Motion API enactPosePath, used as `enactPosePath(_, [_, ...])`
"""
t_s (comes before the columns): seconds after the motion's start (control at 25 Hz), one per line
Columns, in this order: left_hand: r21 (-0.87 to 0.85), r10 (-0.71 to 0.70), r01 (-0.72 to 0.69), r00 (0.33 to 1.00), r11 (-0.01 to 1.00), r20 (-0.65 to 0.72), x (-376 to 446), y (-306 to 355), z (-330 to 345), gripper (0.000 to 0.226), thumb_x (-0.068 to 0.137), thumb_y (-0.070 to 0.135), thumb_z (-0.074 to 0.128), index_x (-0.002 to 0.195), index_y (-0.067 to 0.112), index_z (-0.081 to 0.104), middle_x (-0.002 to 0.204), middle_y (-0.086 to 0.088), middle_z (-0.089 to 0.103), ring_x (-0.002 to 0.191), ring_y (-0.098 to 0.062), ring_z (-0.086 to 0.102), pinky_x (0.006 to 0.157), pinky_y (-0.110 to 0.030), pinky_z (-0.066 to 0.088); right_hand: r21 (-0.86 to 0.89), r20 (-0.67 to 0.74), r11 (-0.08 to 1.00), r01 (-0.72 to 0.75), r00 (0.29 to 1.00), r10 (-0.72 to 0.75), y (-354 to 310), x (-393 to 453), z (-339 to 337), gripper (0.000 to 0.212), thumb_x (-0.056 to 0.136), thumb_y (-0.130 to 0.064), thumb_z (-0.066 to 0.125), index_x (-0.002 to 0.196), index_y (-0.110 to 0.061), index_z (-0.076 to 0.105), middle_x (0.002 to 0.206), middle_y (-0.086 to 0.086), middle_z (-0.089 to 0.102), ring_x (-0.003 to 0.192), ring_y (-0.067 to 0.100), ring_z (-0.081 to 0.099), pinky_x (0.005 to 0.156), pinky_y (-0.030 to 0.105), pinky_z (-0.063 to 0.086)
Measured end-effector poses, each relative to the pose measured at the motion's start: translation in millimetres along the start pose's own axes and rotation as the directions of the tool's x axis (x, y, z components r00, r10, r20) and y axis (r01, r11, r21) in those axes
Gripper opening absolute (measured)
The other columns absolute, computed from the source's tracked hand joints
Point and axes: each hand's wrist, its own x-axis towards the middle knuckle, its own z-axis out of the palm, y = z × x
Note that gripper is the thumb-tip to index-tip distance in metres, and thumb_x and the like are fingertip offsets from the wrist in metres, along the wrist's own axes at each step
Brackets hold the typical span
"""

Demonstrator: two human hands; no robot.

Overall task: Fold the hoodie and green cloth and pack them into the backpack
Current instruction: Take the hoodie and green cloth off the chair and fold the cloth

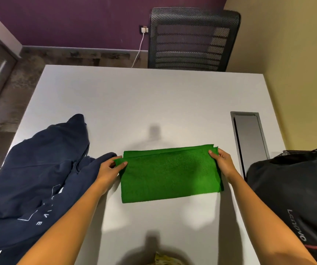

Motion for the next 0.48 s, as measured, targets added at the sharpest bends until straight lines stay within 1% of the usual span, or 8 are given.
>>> enactPosePath(0.08, [0.099,0.052,-0.047,0.997,0.994,-0.048,10.1,-3.8,1.8,0.004,0.09,0.007,0.07,0.094,0.008,0.07,0.087,-0.004,0.072,0.085,-0.023,0.068,0.069,-0.017,0.054,-0.093,-0.066,0.996,0.014,0.998,-0.02,5.3,11.8,3.3,0.013,0.097,-0.017,0.061,0.089,-0.014,0.071,0.082,0.002,0.072,0.072,0.014,0.067,0.067,0.025,0.053])
enactPosePath(0.12, [0.149,0.059,-0.049,0.996,0.988,-0.067,13.6,-3.7,5.3,0.005,0.09,0.01,0.071,0.086,0.013,0.069,0.081,-0.002,0.072,0.083,-0.023,0.068,0.07,-0.021,0.053,-0.178,-0.107,0.984,0.007,0.994,-0.026,9.4,16.8,4.6,0.017,0.097,-0.019,0.062,0.082,-0.013,0.068,0.075,0.002,0.067,0.068,0.016,0.06,0.067,0.026,0.047])
enactPosePath(0.16, [0.191,0.051,-0.031,0.994,0.981,-0.097,15.3,-1.7,10.0,0.014,0.091,0.013,0.071,0.078,0.017,0.066,0.074,0.002,0.068,0.077,-0.02,0.066,0.067,-0.022,0.05,-0.254,-0.146,0.967,-0.009,0.989,-0.029,13.4,20.3,5.9,0.022,0.096,-0.02,0.063,0.076,-0.012,0.064,0.069,0.003,0.059,0.065,0.017,0.052,0.066,0.027,0.041])
enactPosePath(0.24, [0.231,0.03,0.012,0.983,0.973,-0.179,17.4,2.3,20.7,0.02,0.091,0.015,0.071,0.073,0.018,0.061,0.065,0.005,0.059,0.069,-0.018,0.059,0.057,-0.019,0.039,-0.322,-0.222,0.945,-0.053,0.975,-0.021,17.9,24.6,8.8,0.031,0.095,-0.02,0.064,0.066,-0.014,0.054,0.061,0.001,0.048,0.062,0.018,0.042,0.061,0.029,0.034])
enactPosePath(0.28, [0.222,0.019,0.026,0.979,0.975,-0.201,20.1,2.9,24.8,0.015,0.092,0.016,0.07,0.078,0.015,0.063,0.069,0.004,0.061,0.073,-0.02,0.062,0.056,-0.017,0.038,-0.334,-0.257,0.94,-0.07,0.966,-0.02,18.8,25.8,10.2,0.032,0.095,-0.02,0.063,0.065,-0.015,0.053,0.06,0.001,0.046,0.063,0.018,0.042,0.06,0.03,0.033])
enactPosePath(0.36, [0.17,0.011,0.022,0.982,0.985,-0.186,25.1,5.2,31.7,0.009,0.094,0.018,0.067,0.095,0.009,0.067,0.084,-0.003,0.069,0.091,-0.026,0.068,0.063,-0.018,0.045,-0.348,-0.31,0.932,-0.101,0.951,-0.013,20.5,28.4,12.5,0.028,0.097,-0.021,0.059,0.07,-0.013,0.055,0.063,0.002,0.05,0.066,0.021,0.046,0.061,0.031,0.034])
enactPosePath(0.44, [0.144,-0.007,0.03,0.987,0.989,-0.16,29.1,4.3,35.7,0.029,0.094,0.02,0.067,0.117,0.003,0.064,0.112,-0.018,0.069,0.114,-0.034,0.063,0.083,-0.03,0.052,-0.355,-0.342,0.925,-0.138,0.94,0.009,20.0,29.3,15.0,0.024,0.099,-0.023,0.054,0.078,-0.011,0.058,0.069,0.004,0.056,0.073,0.025,0.051,0.065,0.033,0.036])
enactPosePath(0.48, [0.149,-0.023,0.047,0.987,0.988,-0.156,29.1,4.6,37.3,0.042,0.094,0.021,0.068,0.129,0.001,0.057,0.129,-0.022,0.062,0.125,-0.035,0.056,0.096,-0.035,0.047,-0.364,-0.356,0.918,-0.158,0.934,0.019,20.0,29.8,15.9,0.023,0.099,-0.024,0.052,0.082,-0.011,0.06,0.074,0.005,0.059,0.076,0.026,0.054,0.068,0.034,0.038])
